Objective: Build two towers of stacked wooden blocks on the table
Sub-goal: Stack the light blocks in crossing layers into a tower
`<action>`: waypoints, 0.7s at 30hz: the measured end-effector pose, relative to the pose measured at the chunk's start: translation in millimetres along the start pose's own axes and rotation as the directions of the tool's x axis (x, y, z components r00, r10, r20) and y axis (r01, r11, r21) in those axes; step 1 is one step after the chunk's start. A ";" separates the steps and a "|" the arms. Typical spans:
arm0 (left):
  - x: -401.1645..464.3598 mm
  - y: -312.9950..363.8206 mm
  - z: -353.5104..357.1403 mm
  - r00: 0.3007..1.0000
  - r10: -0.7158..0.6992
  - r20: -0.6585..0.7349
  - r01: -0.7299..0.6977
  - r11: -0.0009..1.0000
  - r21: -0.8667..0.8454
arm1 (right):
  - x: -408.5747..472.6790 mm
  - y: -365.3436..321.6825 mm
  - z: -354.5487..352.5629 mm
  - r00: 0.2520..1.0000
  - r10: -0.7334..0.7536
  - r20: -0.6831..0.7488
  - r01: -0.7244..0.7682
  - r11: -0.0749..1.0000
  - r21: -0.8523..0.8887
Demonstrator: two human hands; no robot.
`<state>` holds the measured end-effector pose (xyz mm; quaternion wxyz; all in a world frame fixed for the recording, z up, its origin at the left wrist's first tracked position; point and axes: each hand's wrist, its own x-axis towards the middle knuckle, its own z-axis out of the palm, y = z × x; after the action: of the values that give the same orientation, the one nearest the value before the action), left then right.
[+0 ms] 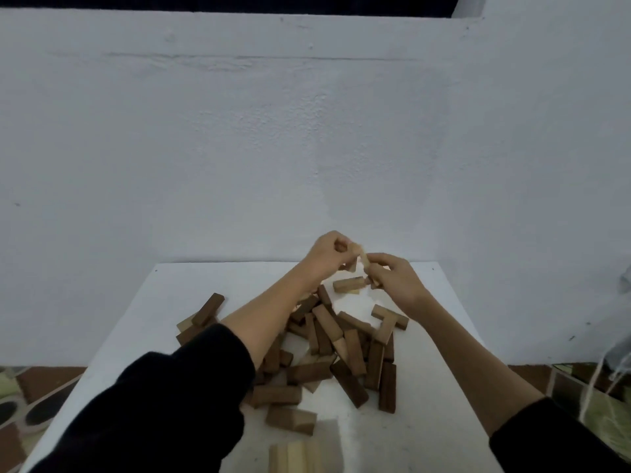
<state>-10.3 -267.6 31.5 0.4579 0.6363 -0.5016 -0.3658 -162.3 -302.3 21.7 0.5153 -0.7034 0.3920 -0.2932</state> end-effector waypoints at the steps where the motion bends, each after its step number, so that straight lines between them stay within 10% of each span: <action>1: -4.1 4.0 -4.9 0.999 -0.011 -0.040 0.006 0.994 -0.114 | -1.5 -5.7 0.8 0.999 0.004 0.040 -0.007 0.998 0.068; 13: -92.5 28.6 -71.7 0.981 -0.029 -0.192 -0.081 0.836 -0.543 | -42.2 -89.2 64.3 0.987 0.037 0.154 -0.064 0.983 0.172; 21: -193.1 0.6 -108.7 0.985 -0.058 -0.161 -0.071 0.716 -0.694 | -113.4 -133.9 137.4 0.960 -0.050 0.277 0.135 0.944 -0.300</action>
<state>45.8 -56.2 67.3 0.7064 0.4439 -0.2879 -0.4701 -75.7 -115.8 107.8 0.4295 -0.8274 0.3274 -0.1538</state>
